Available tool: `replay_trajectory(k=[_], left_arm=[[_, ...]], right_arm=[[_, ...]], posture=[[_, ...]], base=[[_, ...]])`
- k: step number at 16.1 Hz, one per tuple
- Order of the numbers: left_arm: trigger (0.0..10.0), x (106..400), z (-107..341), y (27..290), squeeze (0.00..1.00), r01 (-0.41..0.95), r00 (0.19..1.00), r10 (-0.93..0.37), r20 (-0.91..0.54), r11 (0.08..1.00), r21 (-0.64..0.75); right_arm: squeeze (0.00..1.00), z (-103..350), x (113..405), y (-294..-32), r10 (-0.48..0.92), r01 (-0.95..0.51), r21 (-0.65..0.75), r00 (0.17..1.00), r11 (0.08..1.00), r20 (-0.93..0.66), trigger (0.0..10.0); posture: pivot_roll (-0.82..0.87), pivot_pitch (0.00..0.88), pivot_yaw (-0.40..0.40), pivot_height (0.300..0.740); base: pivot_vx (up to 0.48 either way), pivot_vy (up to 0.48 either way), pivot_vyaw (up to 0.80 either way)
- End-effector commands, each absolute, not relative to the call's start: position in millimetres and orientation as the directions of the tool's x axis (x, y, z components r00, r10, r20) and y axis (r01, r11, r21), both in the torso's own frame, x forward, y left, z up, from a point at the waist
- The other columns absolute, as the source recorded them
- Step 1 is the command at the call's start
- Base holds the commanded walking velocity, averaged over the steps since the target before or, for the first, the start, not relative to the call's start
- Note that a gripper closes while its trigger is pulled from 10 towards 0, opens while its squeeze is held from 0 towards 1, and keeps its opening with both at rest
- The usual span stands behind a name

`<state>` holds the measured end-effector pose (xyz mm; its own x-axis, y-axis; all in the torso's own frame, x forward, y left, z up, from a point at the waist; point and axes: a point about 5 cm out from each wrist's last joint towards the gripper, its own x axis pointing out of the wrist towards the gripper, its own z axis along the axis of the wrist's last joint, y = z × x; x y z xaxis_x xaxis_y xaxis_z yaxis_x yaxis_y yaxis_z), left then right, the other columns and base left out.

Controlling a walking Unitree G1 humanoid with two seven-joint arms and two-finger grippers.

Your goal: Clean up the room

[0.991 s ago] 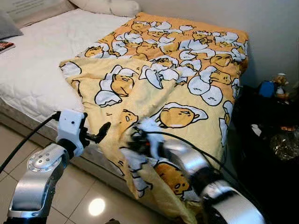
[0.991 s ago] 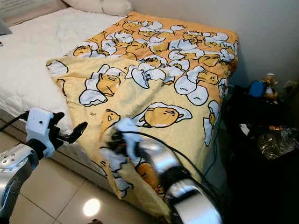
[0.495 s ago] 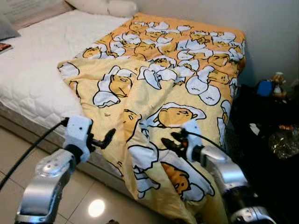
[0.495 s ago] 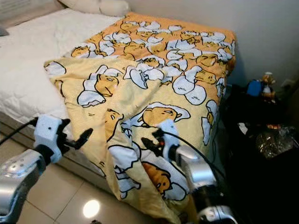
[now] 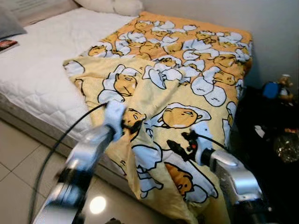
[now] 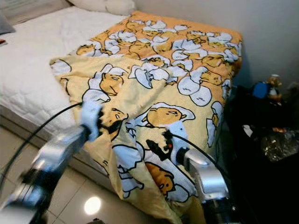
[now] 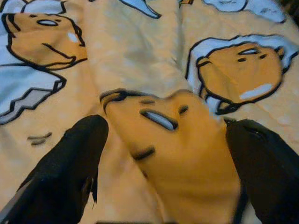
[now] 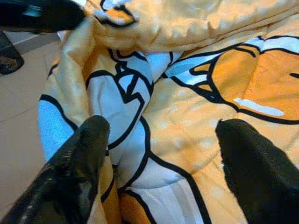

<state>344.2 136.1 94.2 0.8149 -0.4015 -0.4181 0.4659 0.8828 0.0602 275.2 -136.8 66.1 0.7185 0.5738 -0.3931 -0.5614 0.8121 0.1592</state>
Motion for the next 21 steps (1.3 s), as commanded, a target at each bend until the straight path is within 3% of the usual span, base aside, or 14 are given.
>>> replay_trajectory(k=[1, 6, 7, 8, 10, 13, 15, 17, 18, 19, 20, 21], left_arm=[[10.0, 347.7, 90.3, 134.4, 1.00, 0.473, 0.811, -0.388, -0.439, 0.876, 0.099], [10.0, 368.5, 92.7, 113.2, 1.00, 0.495, 0.795, -0.331, -0.508, 0.838, 0.228], [10.0, 370.1, 92.6, 105.8, 0.93, 0.519, 0.787, -0.326, -0.524, 0.809, 0.276], [10.0, 370.2, 93.4, 93.0, 0.50, 0.544, 0.776, -0.355, -0.522, 0.795, 0.268], [10.0, 369.4, 97.3, 72.0, 0.00, 0.582, 0.751, -0.433, -0.499, 0.791, 0.190], [10.0, 366.8, 92.1, 67.2, 0.00, 0.577, 0.745, -0.406, -0.529, 0.790, 0.206], [10.0, 364.7, 79.7, 85.9, 0.00, 0.555, 0.750, -0.285, -0.597, 0.762, 0.333], [10.0, 363.7, 74.8, 97.7, 0.00, 0.530, 0.754, -0.220, -0.619, 0.760, 0.376], [10.0, 363.2, 72.7, 103.8, 0.00, 0.517, 0.756, -0.191, -0.626, 0.761, 0.392], [10.0, 362.5, 71.2, 106.6, 0.00, 0.511, 0.754, -0.180, -0.632, 0.765, 0.392], [5.2, 362.4, 70.9, 107.8, 0.00, 0.506, 0.754, -0.175, -0.633, 0.769, 0.390], [1.5, 362.3, 70.3, 109.9, 0.00, 0.499, 0.755, -0.167, -0.634, 0.773, 0.391]], right_arm=[[1.00, 70.9, 274.3, -137.5, 0.573, -0.561, 0.156, 0.722, 0.813, -0.388, 10.0], [1.00, 79.3, 261.4, -134.8, 0.597, -0.586, 0.162, 0.702, 0.794, -0.388, 10.0], [1.00, 80.5, 258.0, -134.1, 0.607, -0.599, 0.159, 0.691, 0.785, -0.393, 10.0], [1.00, 80.9, 256.0, -134.3, 0.607, -0.600, 0.159, 0.688, 0.784, -0.398, 10.0], [1.00, 81.2, 254.8, -134.4, 0.604, -0.596, 0.161, 0.688, 0.787, -0.403, 10.0], [1.00, 81.9, 255.0, -132.8, 0.614, -0.609, 0.160, 0.674, 0.777, -0.411, 10.0], [1.00, 83.2, 247.8, -125.9, 0.680, -0.661, 0.216, 0.604, 0.719, -0.414, 10.0], [1.00, 85.9, 242.0, -120.6, 0.733, -0.709, 0.241, 0.550, 0.663, -0.400, 10.0], [0.89, 88.9, 240.7, -119.1, 0.755, -0.727, 0.250, 0.535, 0.640, -0.379, 10.0], [0.00, 90.6, 240.3, -119.8, 0.768, -0.737, 0.254, 0.527, 0.627, -0.365, 10.0], [0.00, 91.2, 240.0, -120.4, 0.774, -0.743, 0.255, 0.522, 0.619, -0.359, 10.0], [0.00, 93.0, 239.3, -121.9, 0.787, -0.751, 0.266, 0.513, 0.605, -0.343, 10.0]], posture=[[-0.11, 0.000, 0.023, 0.740], [-0.16, 0.000, 0.059, 0.740], [-0.16, 0.000, 0.062, 0.740], [-0.16, 0.000, 0.059, 0.740], [-0.16, 0.000, 0.055, 0.740], [-0.16, 0.000, 0.056, 0.740], [-0.15, 0.000, 0.060, 0.740], [-0.15, 0.000, 0.065, 0.740], [-0.14, 0.000, 0.062, 0.740], [-0.14, 0.000, 0.058, 0.740], [-0.14, 0.000, 0.057, 0.740], [-0.14, 0.000, 0.055, 0.740]], base=[[0.000, 0.000, 0.00], [0.000, 0.000, 0.00], [0.000, 0.000, 0.00], [0.000, 0.000, 0.00], [0.000, 0.000, 0.00], [0.000, 0.000, 0.00], [0.000, 0.000, 0.00], [0.000, 0.000, 0.00], [0.000, 0.000, 0.00], [0.000, 0.000, 0.00], [0.000, 0.000, 0.00], [0.000, 0.000, 0.00]])
